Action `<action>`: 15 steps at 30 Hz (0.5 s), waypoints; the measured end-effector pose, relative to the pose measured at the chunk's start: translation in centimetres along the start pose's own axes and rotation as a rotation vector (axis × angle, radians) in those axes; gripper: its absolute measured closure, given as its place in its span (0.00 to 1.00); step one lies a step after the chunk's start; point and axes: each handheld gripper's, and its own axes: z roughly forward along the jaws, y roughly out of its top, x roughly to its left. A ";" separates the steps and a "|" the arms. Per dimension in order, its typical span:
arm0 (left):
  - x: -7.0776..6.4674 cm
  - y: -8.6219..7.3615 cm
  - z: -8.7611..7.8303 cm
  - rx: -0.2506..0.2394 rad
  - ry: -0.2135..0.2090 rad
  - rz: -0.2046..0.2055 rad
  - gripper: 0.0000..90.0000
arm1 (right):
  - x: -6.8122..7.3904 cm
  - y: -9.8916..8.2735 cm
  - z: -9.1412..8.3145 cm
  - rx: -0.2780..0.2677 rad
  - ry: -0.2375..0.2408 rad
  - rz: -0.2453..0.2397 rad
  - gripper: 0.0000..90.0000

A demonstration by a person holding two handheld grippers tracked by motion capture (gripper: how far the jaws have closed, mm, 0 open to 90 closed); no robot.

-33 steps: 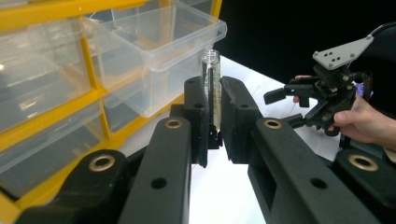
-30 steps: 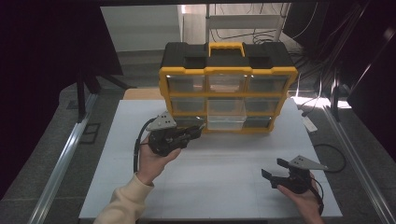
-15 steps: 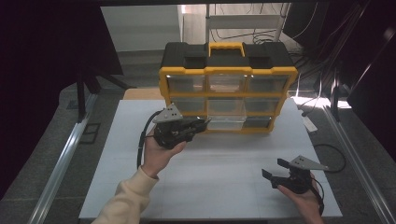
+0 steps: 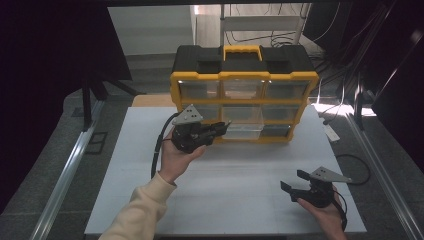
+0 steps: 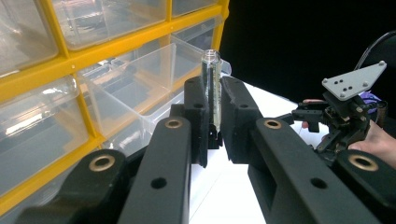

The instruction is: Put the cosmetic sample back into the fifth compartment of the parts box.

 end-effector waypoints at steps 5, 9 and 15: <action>0.1 0.4 0.3 -0.004 0.003 -0.001 0.90 | 0.0 0.0 0.0 -0.001 0.001 0.000 0.20; 0.3 0.9 0.7 -0.015 0.005 -0.007 0.90 | 0.0 0.0 0.0 0.000 0.002 -0.002 0.20; 0.7 1.3 1.7 -0.010 0.011 -0.006 0.90 | 0.1 0.0 0.0 0.000 0.002 -0.004 0.20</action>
